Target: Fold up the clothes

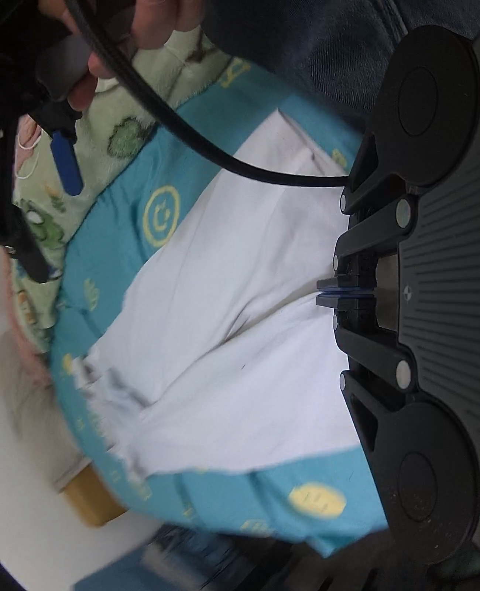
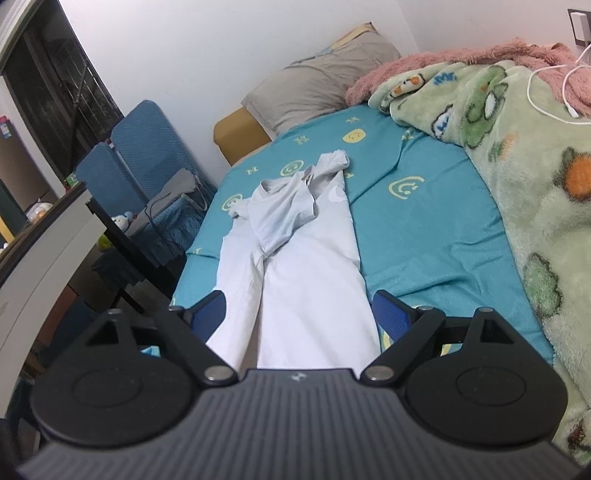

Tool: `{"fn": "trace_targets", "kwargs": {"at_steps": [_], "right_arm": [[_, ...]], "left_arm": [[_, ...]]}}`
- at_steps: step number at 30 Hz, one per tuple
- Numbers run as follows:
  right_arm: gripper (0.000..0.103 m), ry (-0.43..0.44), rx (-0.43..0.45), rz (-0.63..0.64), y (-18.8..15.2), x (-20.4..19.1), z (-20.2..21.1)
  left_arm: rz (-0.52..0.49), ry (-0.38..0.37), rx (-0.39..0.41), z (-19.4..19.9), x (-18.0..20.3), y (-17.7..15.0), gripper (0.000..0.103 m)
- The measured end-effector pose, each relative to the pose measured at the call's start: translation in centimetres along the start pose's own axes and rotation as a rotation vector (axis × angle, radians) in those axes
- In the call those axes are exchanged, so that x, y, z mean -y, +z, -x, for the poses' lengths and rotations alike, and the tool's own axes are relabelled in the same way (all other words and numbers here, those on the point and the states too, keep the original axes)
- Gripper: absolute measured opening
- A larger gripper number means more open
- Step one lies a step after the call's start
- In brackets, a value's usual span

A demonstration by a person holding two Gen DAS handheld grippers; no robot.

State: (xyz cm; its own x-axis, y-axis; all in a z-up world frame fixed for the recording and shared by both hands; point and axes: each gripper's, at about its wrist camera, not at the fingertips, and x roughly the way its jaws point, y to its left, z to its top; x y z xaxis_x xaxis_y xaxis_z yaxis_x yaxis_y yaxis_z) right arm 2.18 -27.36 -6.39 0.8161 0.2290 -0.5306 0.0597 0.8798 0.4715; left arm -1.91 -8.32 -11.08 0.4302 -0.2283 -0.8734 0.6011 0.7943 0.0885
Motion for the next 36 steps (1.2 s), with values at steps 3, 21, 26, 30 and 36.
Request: {"fn": "trace_targets", "kwargs": {"at_steps": [3,21,26,30,36], "right_arm": [[0.088,0.006,-0.050,-0.006,-0.2,0.5,-0.7],[0.072,-0.012,-0.243,-0.303,-2.6,6.3,-2.4],[0.072,-0.036,-0.317,-0.359,-3.7,7.1,-3.6],[0.066,-0.054,-0.378,-0.403,-4.5,7.7,-4.6],[0.058,-0.067,-0.462,-0.443,-5.5,8.2,-5.7]], "left_arm": [[0.105,-0.091,-0.040,-0.3,-2.1,-0.6,0.013],[0.887,-0.226,-0.077,-2.8,-18.5,-6.2,0.070],[0.852,-0.234,-0.108,-3.5,-17.4,-6.0,0.072],[0.787,-0.254,-0.108,-3.9,-16.1,-5.7,0.079],[0.800,-0.319,-0.101,-3.5,-15.8,-6.2,0.048]]}}
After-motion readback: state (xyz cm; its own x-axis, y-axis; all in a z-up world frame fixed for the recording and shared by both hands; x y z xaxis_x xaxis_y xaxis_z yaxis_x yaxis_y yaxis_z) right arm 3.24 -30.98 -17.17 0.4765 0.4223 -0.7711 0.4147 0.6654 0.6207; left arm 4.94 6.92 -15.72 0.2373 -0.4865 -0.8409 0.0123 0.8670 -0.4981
